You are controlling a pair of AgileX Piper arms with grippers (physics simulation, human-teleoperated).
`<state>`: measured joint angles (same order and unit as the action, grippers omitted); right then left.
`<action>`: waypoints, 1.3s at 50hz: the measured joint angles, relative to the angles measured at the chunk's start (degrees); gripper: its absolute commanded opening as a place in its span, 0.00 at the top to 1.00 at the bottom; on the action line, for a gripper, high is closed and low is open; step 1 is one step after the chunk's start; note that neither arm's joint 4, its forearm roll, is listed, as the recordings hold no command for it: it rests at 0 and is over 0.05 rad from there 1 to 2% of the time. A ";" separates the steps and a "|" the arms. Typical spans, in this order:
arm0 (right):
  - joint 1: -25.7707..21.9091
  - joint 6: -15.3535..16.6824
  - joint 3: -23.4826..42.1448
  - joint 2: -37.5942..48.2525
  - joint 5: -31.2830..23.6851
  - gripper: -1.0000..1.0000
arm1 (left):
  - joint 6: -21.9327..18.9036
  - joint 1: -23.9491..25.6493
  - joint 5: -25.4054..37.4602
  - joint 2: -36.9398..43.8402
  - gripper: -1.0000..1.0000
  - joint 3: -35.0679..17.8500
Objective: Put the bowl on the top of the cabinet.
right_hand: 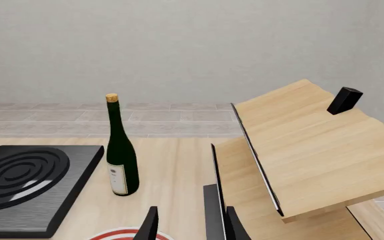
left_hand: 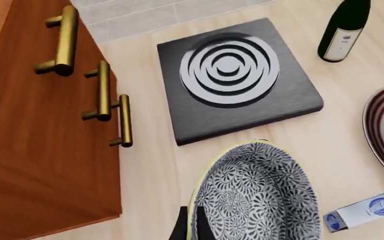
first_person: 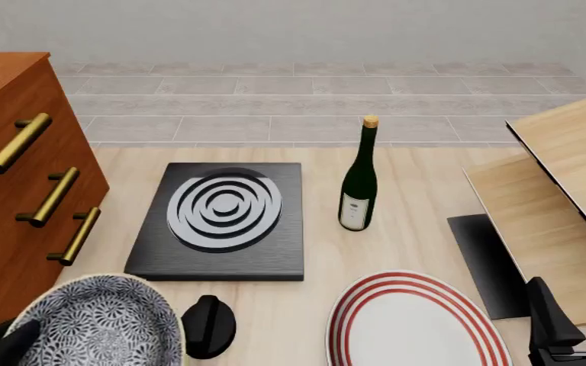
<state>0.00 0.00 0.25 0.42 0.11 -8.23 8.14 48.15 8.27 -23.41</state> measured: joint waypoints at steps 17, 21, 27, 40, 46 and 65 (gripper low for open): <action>0.00 0.00 0.00 0.00 0.00 0.00 | 3.96 -0.08 -0.38 3.41 1.00 -10.10; 0.00 0.00 0.00 0.00 0.00 0.00 | 4.92 0.02 -0.43 4.19 1.00 -12.33; 0.00 0.00 0.00 0.00 0.00 0.00 | 6.21 -0.22 -0.67 5.16 1.00 -15.76; 0.00 0.00 0.00 0.00 0.00 0.00 | 9.64 -2.19 -1.96 6.40 1.00 -21.15; 0.00 0.00 0.00 0.00 0.00 0.00 | 11.03 -3.86 -2.89 6.95 1.00 -23.25; 0.00 0.00 0.00 0.00 0.00 0.00 | 15.80 -10.88 -6.85 9.88 1.00 -28.64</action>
<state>0.00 -0.01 0.25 0.42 0.11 7.57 -2.75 41.30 18.15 -52.05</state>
